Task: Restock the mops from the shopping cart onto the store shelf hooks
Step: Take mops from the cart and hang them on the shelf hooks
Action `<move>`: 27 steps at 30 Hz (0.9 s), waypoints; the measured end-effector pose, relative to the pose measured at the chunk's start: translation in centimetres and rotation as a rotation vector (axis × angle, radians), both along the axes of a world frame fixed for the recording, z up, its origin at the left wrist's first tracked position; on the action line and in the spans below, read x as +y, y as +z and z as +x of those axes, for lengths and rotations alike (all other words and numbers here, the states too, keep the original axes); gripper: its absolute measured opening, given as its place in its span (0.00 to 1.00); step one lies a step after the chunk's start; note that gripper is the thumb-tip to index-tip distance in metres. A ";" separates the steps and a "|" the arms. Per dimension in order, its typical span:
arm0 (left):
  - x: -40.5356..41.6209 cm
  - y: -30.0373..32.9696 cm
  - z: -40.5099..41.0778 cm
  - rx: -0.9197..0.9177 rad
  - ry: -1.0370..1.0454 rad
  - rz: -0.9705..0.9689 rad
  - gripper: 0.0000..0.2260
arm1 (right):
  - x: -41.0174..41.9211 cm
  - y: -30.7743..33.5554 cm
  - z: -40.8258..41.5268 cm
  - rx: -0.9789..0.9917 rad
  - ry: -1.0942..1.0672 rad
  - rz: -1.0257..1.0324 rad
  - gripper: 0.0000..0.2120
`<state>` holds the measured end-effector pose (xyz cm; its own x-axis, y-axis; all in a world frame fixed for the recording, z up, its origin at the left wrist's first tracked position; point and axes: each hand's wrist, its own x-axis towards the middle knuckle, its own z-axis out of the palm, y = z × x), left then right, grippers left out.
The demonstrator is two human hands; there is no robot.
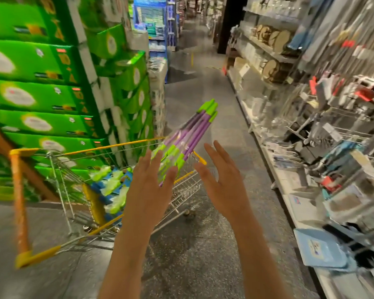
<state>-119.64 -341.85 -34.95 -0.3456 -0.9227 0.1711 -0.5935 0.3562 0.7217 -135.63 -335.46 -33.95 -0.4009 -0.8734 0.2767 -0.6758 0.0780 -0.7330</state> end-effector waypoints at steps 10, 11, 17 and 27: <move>-7.3 -2.1 0.5 -0.030 0.199 0.121 0.36 | -10.9 -2.8 -0.5 -0.021 0.201 0.026 0.34; -8.1 -2.3 0.2 -0.030 0.215 0.123 0.36 | -12.0 -3.0 -0.8 -0.021 0.228 0.044 0.35; -14.3 -4.3 -4.5 0.003 0.331 0.172 0.33 | -21.0 -3.9 -5.3 -0.045 0.360 0.056 0.29; -20.7 -10.3 -10.2 0.045 0.527 0.276 0.37 | -30.4 -9.0 -11.3 -0.022 0.545 0.201 0.29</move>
<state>-129.82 -362.58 -45.26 0.1731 -0.9803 -0.0952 -0.6063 -0.1822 0.7741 -146.97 -365.82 -42.90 0.1179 -0.9897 0.0810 -0.6420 -0.1382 -0.7541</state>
